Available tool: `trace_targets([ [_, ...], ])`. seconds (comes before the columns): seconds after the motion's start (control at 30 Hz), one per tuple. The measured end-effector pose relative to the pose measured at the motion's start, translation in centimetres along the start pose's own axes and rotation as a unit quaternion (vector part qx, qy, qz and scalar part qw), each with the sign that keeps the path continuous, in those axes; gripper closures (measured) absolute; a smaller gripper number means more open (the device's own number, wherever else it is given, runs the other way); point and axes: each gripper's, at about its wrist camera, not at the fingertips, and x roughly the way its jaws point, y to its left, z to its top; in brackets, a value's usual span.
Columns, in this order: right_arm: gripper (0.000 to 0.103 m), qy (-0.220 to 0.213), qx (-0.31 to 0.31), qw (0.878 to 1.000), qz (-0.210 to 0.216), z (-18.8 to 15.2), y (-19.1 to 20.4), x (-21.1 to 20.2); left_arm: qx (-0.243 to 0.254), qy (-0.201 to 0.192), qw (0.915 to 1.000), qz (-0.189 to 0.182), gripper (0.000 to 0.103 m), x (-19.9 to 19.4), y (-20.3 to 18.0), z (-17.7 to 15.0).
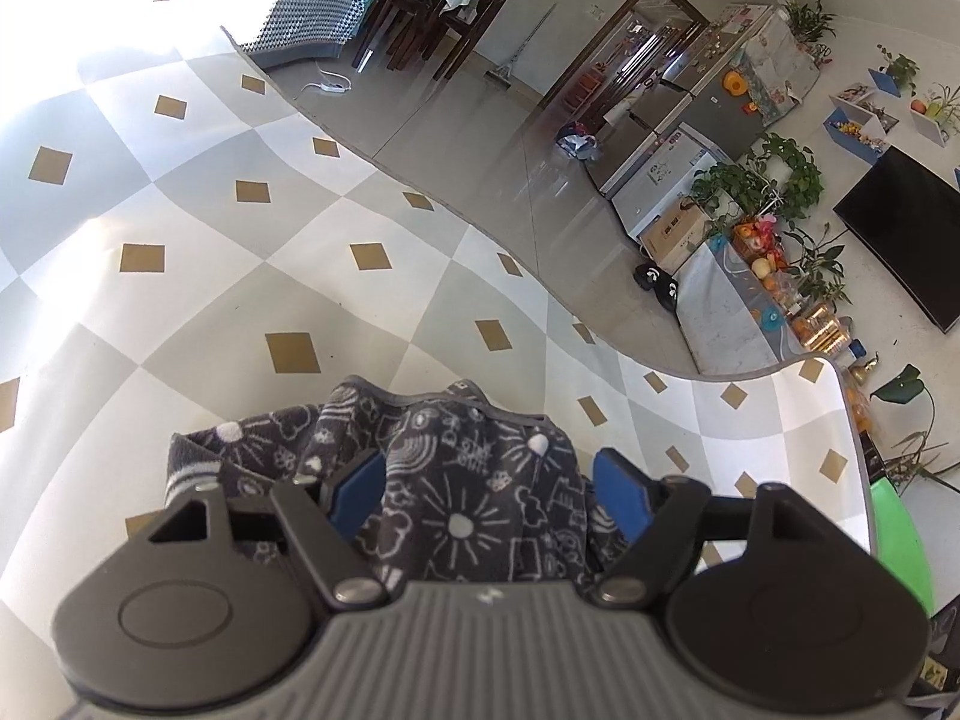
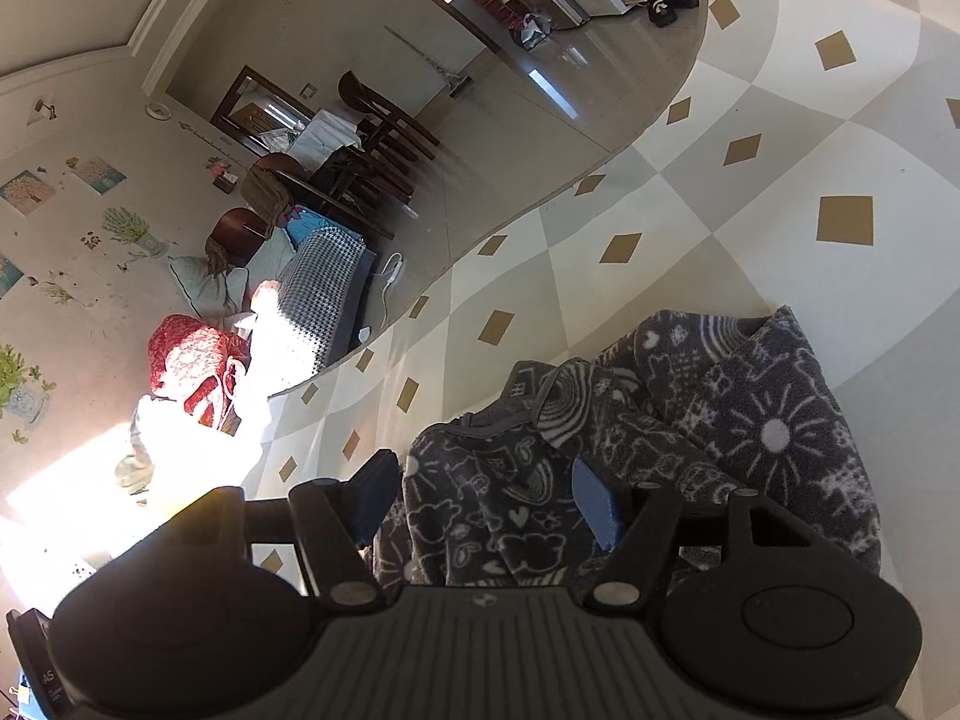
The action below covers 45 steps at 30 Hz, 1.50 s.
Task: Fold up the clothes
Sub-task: 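Carry the hem over the jacket front toward the collar with both grippers, then lower the held hem onto the jacket near the collar with both grippers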
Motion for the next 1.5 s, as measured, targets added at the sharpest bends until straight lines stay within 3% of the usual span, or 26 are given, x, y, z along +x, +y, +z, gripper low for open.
trace_targets([
  [0.43, 0.039, 0.037, -0.071, 0.993, -0.082, 0.2, -2.6, -0.8, -0.01, 0.061, 0.9968, 0.051, 0.026, 1.8, 3.0, -1.1],
  [0.77, 0.039, 0.084, -0.173, 0.974, -0.119, -1.6, -2.2, -0.1, -0.005, 0.091, 0.994, 0.061, 0.024, 2.7, 3.4, -2.1],
  [0.93, 0.039, 0.101, -0.223, 0.959, -0.142, -2.7, -2.0, 0.7, 0.006, 0.101, 0.993, 0.062, 0.014, 3.1, 3.2, -2.5],
  [1.27, 0.039, 0.112, -0.232, 0.948, -0.185, -3.2, -2.9, 1.8, 0.041, 0.134, 0.9875, 0.071, 0.014, 4.8, 2.5, -4.2],
  [1.37, 0.042, 0.11, -0.224, 0.949, -0.194, -3.2, -3.3, 1.9, 0.059, 0.132, 0.986, 0.083, 0.03, 4.9, 2.1, -4.7],
  [1.43, 0.053, 0.109, -0.218, 0.948, -0.205, -3.1, -3.5, 1.9, 0.067, 0.13, 0.9845, 0.097, 0.052, 5.0, 2.2, -4.8],
  [1.5, 0.058, 0.11, -0.215, 0.948, -0.209, -3.1, -3.8, 1.9, 0.068, 0.13, 0.9831, 0.109, 0.059, 5.1, 2.5, -4.8],
])
